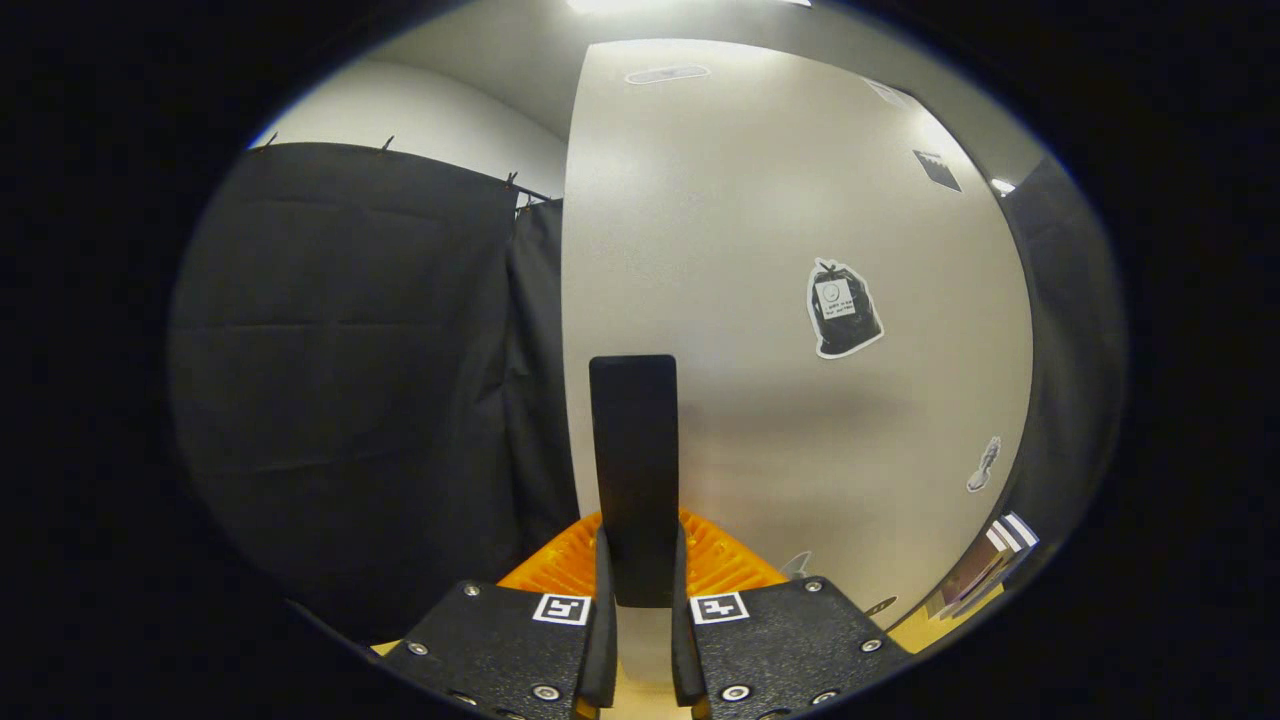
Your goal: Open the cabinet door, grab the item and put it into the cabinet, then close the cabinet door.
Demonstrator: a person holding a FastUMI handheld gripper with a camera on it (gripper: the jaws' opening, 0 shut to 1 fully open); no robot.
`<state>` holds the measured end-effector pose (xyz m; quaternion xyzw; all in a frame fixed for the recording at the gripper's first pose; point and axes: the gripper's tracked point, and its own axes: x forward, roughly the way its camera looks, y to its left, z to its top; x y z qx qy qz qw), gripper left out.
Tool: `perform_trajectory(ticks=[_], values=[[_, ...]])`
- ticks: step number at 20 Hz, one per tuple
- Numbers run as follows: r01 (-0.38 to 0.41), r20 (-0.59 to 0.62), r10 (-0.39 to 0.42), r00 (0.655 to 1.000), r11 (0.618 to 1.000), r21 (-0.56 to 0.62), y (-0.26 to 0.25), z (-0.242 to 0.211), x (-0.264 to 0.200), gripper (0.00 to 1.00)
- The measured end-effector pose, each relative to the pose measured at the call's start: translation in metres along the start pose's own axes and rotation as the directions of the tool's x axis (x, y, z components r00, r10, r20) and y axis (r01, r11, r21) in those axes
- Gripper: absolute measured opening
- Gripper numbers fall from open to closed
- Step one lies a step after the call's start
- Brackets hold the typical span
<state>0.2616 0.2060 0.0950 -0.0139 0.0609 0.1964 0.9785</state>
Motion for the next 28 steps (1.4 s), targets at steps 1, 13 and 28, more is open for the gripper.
perform_trajectory(ticks=[1,13,28], values=[[-0.004,-0.001,0.004,1.0,1.0,-0.004,0.001,0.0,-0.006,0.22],[0.02,-0.014,-0.02,1.0,1.0,0.0,-0.017,-0.001,-0.077,0.22],[0.163,-0.003,-0.163,0.987,0.987,0.004,-0.085,-0.003,-0.16,0.21]])
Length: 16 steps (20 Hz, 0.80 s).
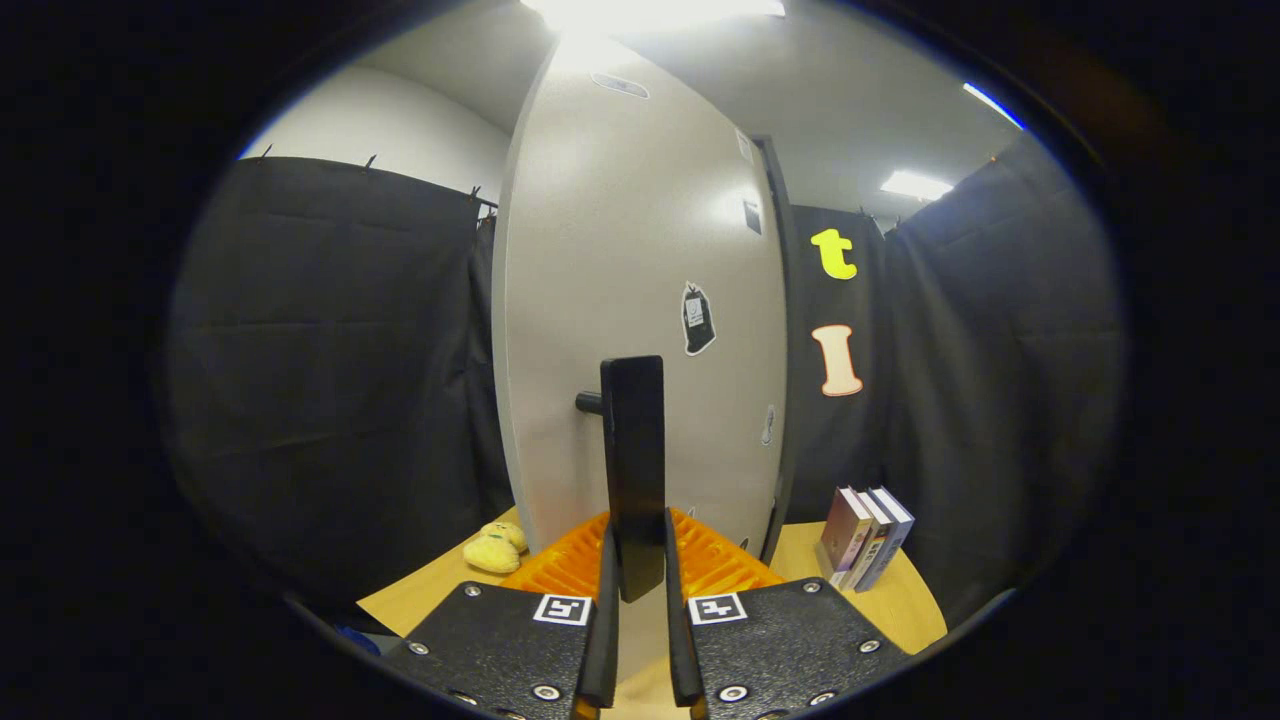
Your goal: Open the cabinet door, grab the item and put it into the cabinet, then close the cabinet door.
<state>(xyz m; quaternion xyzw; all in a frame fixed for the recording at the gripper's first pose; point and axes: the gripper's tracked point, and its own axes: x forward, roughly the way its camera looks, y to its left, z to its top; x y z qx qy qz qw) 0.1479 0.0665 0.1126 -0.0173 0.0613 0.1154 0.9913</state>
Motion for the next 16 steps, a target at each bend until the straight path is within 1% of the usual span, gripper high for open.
perform_trajectory(ticks=[6,9,11,14,15,16], values=[[0.153,0.019,-0.152,0.988,0.987,-0.044,-0.05,-0.003,-0.02,0.21],[0.25,0.039,-0.248,0.968,0.967,-0.05,-0.072,-0.001,-0.025,0.2],[0.306,0.047,-0.304,0.951,0.951,-0.035,-0.093,-0.002,-0.037,0.14],[0.404,0.089,-0.404,0.91,0.915,0.015,-0.128,0.004,-0.056,0.11],[0.418,0.113,-0.419,0.901,0.908,0.04,-0.133,0.01,-0.063,0.11],[0.404,0.133,-0.411,0.902,0.912,0.074,-0.13,0.015,-0.069,0.11]])
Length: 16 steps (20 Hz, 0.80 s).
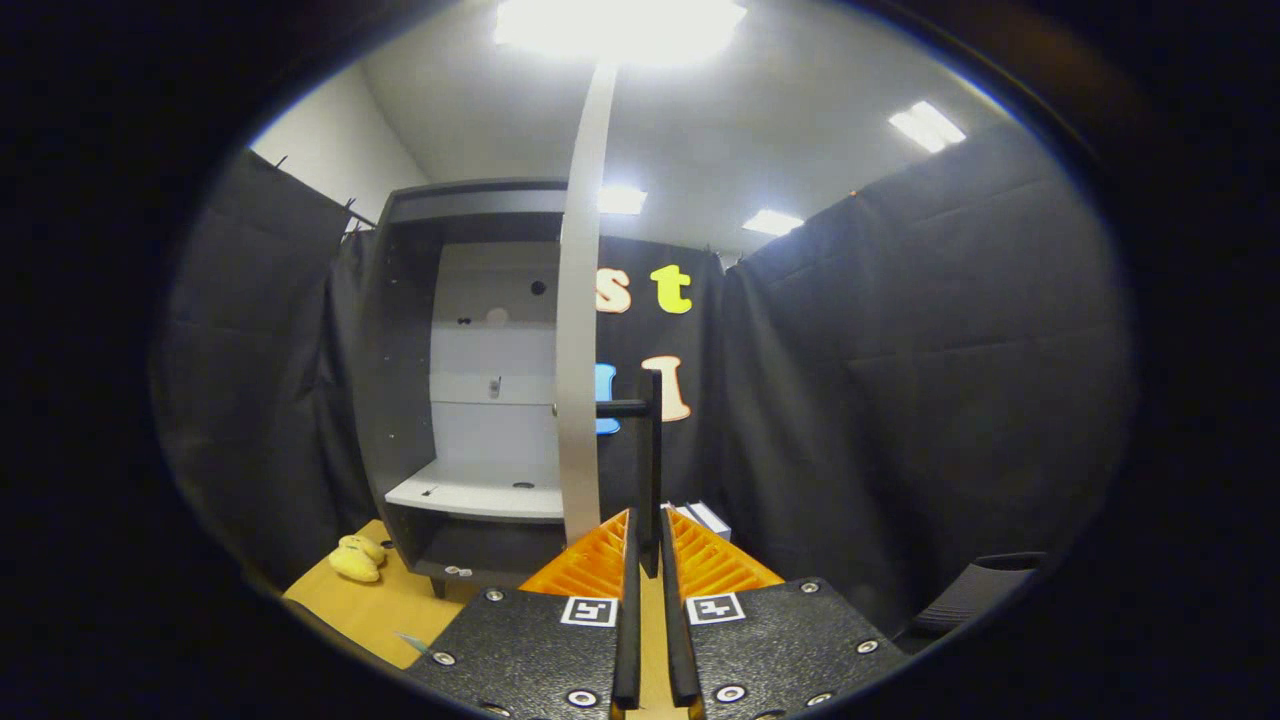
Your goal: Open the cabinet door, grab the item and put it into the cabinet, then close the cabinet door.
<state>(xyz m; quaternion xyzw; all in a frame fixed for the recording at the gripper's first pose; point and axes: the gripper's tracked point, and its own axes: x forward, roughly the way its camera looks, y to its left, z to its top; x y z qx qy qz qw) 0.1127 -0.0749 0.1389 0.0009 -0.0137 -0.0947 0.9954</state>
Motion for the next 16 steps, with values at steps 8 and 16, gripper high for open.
perform_trajectory(ticks=[8,16], values=[[-0.12,0.054,0.118,0.992,0.992,0.045,0.063,-0.011,-0.02,0.47],[-0.235,0.057,0.235,0.97,0.972,0.003,0.142,-0.032,-0.025,0.93]])
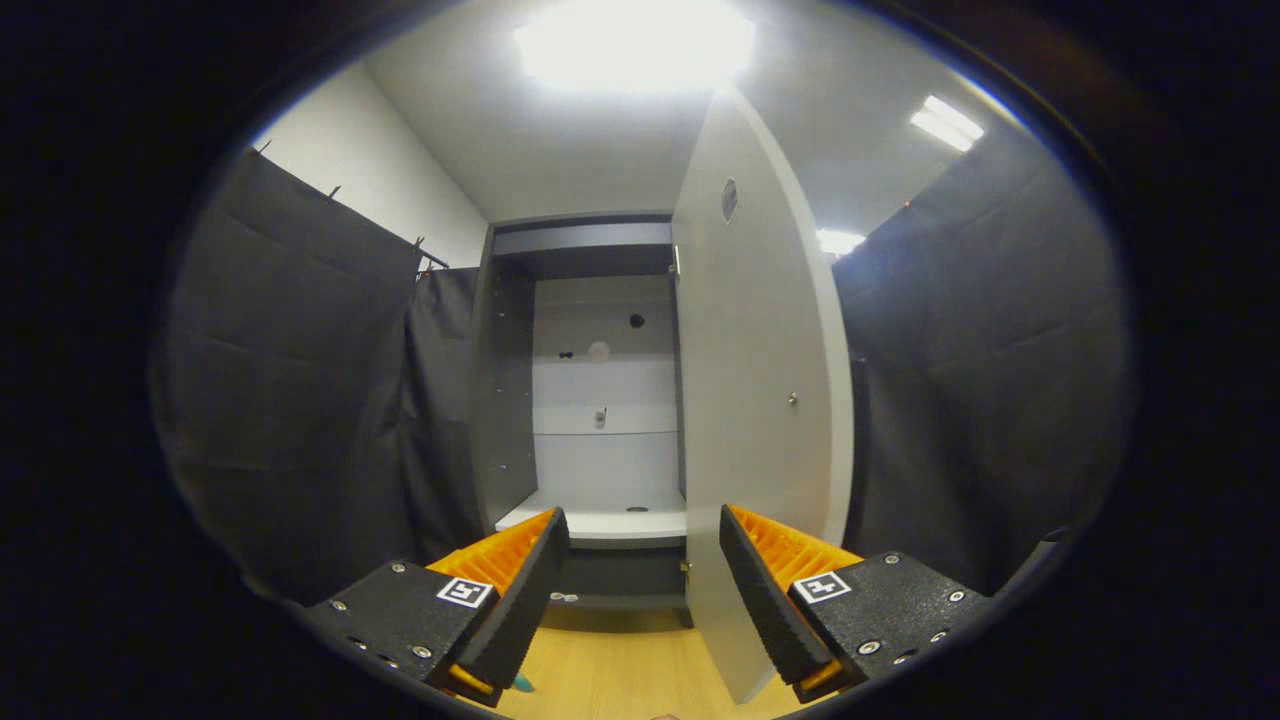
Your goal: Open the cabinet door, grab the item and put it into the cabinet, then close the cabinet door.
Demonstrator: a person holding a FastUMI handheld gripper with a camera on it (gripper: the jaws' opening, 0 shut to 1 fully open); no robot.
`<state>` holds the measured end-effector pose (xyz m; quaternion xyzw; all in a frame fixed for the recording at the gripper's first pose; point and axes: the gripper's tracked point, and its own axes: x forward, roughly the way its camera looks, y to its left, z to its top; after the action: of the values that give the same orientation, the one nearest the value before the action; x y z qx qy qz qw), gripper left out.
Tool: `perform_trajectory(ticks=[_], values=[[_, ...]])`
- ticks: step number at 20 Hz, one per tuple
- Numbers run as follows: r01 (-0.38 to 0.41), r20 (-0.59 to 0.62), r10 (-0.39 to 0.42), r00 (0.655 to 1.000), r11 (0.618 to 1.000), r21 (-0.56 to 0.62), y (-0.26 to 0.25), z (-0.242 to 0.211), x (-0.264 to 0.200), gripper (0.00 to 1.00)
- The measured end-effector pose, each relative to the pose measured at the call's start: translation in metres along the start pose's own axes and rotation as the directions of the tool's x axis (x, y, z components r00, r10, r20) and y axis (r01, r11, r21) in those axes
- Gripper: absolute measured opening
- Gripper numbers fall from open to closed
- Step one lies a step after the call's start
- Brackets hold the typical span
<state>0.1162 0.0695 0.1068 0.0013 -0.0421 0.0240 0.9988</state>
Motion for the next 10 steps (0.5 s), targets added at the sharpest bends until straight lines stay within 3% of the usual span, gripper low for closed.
perform_trajectory(ticks=[10], values=[[-0.115,-0.084,0.118,0.989,0.992,0.042,0.089,-0.083,0.025,0.93]])
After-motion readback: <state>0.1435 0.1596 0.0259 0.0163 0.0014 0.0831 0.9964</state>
